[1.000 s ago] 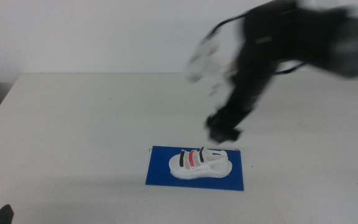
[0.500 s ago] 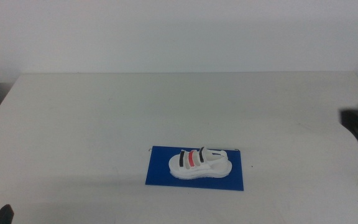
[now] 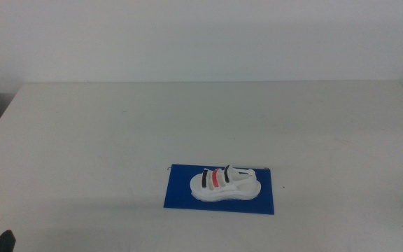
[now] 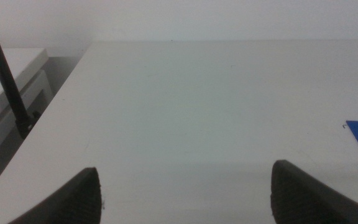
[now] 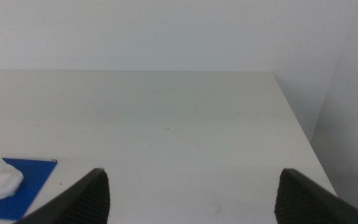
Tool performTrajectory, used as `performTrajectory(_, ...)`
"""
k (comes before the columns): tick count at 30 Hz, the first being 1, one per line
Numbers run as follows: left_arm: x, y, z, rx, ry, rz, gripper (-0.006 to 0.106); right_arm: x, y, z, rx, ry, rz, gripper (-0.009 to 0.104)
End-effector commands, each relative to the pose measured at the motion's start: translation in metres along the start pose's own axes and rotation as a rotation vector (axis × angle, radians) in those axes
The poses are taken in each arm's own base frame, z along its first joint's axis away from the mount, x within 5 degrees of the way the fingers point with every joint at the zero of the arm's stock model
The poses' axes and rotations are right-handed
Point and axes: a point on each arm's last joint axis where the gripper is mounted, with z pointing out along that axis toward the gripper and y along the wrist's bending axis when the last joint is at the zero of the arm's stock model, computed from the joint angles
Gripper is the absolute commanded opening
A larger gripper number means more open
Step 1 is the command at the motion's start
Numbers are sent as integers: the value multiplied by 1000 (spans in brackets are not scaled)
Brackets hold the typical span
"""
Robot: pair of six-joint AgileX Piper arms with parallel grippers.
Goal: Use one arm to grab the shoe from the table and place it on the mat.
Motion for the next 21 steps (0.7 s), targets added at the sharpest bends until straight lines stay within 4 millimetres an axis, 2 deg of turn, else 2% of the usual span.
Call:
performTrajectory(1,-5,0,-1,0,-86,-12,94,2,-2,-7,9,-89,-18,73)
performTrajectory(4,-5,0,-1,0,-86,-12,94,22,-2,-3,2,-72,-5,73)
performTrajectory(11,-5,0,0,0,-85,-12,94,38,0,10,-18,-130,-41,73)
performTrajectory(16,-5,0,0,0,-85,-12,94,60,1,20,-41,-133,-42,73)
performTrajectory(21,-5,0,0,0,-85,-12,94,61,1,20,-38,-119,-39,73)
